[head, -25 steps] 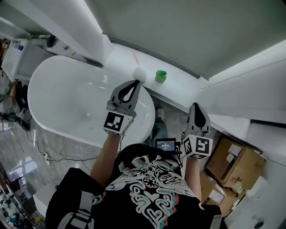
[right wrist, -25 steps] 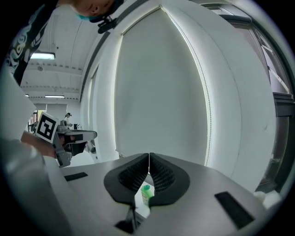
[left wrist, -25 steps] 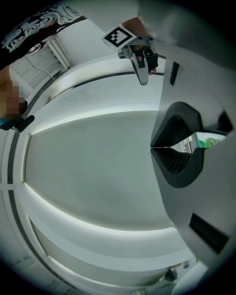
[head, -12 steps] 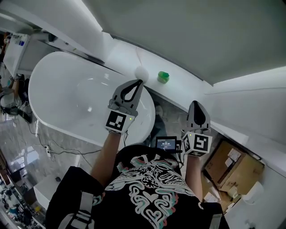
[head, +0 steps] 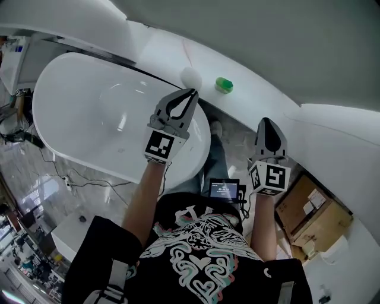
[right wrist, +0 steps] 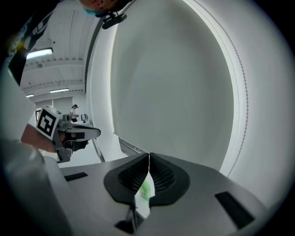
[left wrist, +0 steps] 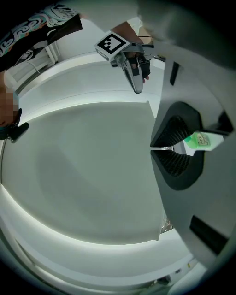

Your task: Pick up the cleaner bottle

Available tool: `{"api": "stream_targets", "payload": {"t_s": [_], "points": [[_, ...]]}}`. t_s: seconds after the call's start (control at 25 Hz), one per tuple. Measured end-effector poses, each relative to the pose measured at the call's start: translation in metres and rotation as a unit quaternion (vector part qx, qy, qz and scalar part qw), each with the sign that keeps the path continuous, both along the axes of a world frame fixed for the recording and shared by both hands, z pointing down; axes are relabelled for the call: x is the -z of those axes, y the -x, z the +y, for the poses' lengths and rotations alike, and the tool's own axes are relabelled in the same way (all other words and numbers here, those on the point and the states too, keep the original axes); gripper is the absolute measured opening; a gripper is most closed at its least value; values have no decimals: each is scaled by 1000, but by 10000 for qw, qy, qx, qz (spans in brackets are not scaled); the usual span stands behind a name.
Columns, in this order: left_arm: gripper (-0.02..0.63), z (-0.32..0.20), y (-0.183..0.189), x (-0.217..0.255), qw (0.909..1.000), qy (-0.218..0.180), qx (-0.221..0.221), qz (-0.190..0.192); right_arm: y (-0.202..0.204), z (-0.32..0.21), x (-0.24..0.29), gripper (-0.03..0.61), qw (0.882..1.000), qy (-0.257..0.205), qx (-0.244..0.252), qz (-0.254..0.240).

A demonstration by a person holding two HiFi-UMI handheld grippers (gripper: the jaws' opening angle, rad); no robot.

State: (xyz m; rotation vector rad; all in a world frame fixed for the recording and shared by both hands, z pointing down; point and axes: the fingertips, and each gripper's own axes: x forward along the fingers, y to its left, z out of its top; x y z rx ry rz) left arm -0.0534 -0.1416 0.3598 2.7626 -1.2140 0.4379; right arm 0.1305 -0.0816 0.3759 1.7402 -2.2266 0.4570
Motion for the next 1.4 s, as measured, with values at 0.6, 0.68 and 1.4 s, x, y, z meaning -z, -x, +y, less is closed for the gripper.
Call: {"api": "stream_targets", "payload": {"t_s": [0.6,0.68,1.4], "points": [[18,-32,-7,-117,9995,241,-135,126,6,-44,-98,28,9991,216,329,127],[18,-35,-12,-130,9993,275,-213,97,8,-45,-110,28,9988,258,388,115],[20,-46,-43,-243,9765,338,-2120,-177,1,-61,-211,28,9980,348,520,18]]}}
